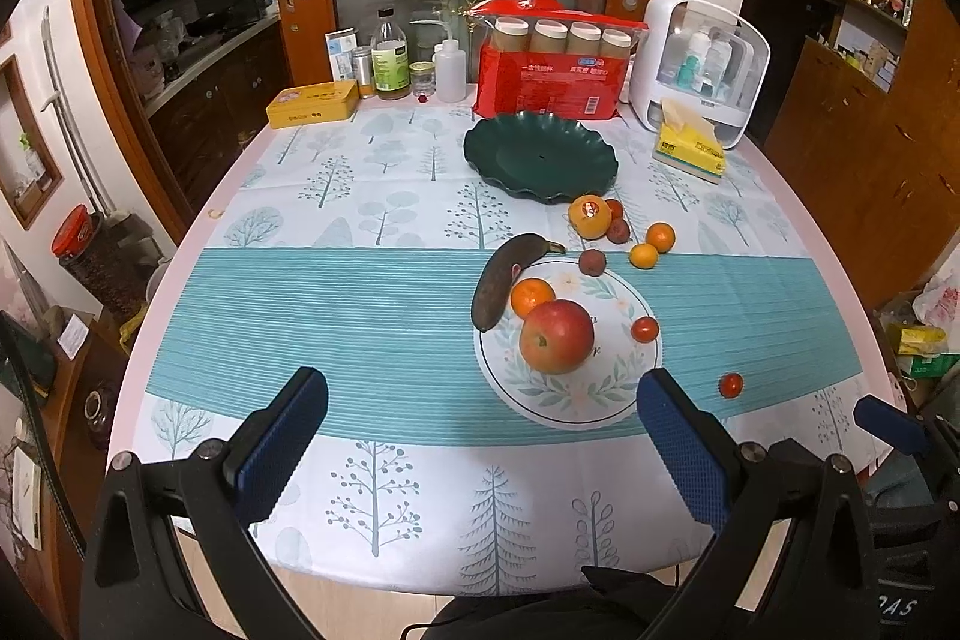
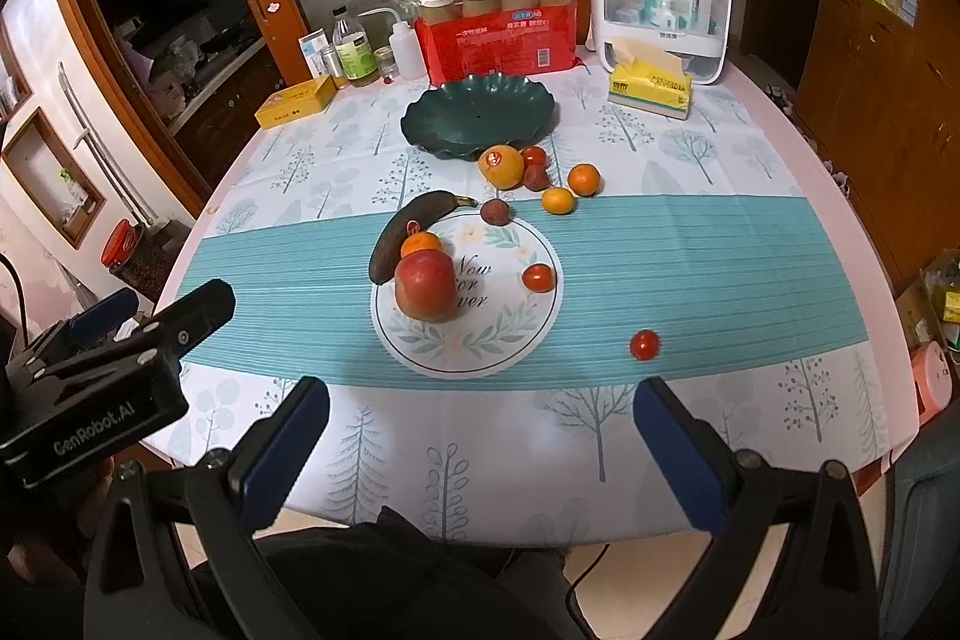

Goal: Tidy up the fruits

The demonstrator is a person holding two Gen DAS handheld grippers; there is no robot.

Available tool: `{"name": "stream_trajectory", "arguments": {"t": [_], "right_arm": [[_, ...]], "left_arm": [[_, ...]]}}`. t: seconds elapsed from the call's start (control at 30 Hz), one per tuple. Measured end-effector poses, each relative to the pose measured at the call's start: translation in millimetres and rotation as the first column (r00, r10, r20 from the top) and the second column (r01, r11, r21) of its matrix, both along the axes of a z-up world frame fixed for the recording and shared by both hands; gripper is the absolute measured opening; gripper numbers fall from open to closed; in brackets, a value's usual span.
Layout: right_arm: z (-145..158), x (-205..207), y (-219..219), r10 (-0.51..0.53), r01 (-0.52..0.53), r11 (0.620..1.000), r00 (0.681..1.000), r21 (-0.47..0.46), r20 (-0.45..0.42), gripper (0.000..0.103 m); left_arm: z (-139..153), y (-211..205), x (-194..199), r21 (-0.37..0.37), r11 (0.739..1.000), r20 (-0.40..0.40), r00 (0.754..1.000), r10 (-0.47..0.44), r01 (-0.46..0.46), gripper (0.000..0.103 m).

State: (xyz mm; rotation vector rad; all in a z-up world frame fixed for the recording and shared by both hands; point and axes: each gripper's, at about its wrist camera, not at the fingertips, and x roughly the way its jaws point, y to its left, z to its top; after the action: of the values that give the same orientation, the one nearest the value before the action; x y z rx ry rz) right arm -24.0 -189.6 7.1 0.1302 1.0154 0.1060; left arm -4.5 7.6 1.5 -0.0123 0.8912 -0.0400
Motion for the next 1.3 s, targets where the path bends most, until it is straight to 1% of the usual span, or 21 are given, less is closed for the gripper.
{"name": "stream_trajectory", "arguments": {"t": [0.2, 0.23, 0.27, 0.5, 0.67, 0.83, 1.0, 1.13, 1.3], "right_arm": [[-1, 0, 3, -0.026, 0.026, 1.0, 1.0, 0.002, -0.005, 0.102], [-2, -1, 3, -0.029, 0.029, 1.0, 1.0, 0.002, -0.006, 0.102], [-3, 0, 4, -0.029, 0.029, 1.0, 1.0, 0.003, -0.007, 0.102], [-6, 0, 15, -0.036, 0.036, 0.999, 0.999, 0.006, -0.004, 0.102], [-7, -2, 23, -0.043, 0.043, 0.999, 0.999, -0.007, 0.004, 0.102], [-11, -6, 26, -0.061, 0.062, 0.998, 0.998, -0.023, 0.016, 0.102], [-15, -8, 20, -0.084, 0.085, 0.996, 0.996, -0.034, 0.036, 0.102], [-21, -6, 11, -0.102, 0.105, 0.993, 0.994, -0.061, 0.05, 0.102], [-36, 0, -5, -0.124, 0.128, 0.988, 0.991, -0.086, 0.043, 0.101]], "left_arm": [[-3, -4, 5, -0.019, 1.0, -0.025, 0.999, -0.019, 0.018, 0.102], [-3, -2, 4, -0.021, 0.999, -0.028, 0.999, -0.025, 0.025, 0.102], [-8, 10, 5, -0.029, 0.999, -0.029, 0.999, -0.03, 0.029, 0.102], [-15, 17, 11, -0.03, 0.998, -0.04, 0.997, -0.063, 0.061, 0.102], [-20, 18, 13, -0.033, 0.995, -0.057, 0.994, -0.091, 0.089, 0.102], [-27, 19, 16, -0.066, 0.99, -0.083, 0.988, -0.132, 0.127, 0.102], [-31, 12, 22, -0.078, 0.985, -0.091, 0.983, -0.159, 0.152, 0.102], [-42, 2, 33, -0.081, 0.982, -0.13, 0.975, -0.181, 0.172, 0.102], [-59, -8, 52, -0.088, 0.983, -0.182, 0.967, -0.175, 0.162, 0.102]]}}
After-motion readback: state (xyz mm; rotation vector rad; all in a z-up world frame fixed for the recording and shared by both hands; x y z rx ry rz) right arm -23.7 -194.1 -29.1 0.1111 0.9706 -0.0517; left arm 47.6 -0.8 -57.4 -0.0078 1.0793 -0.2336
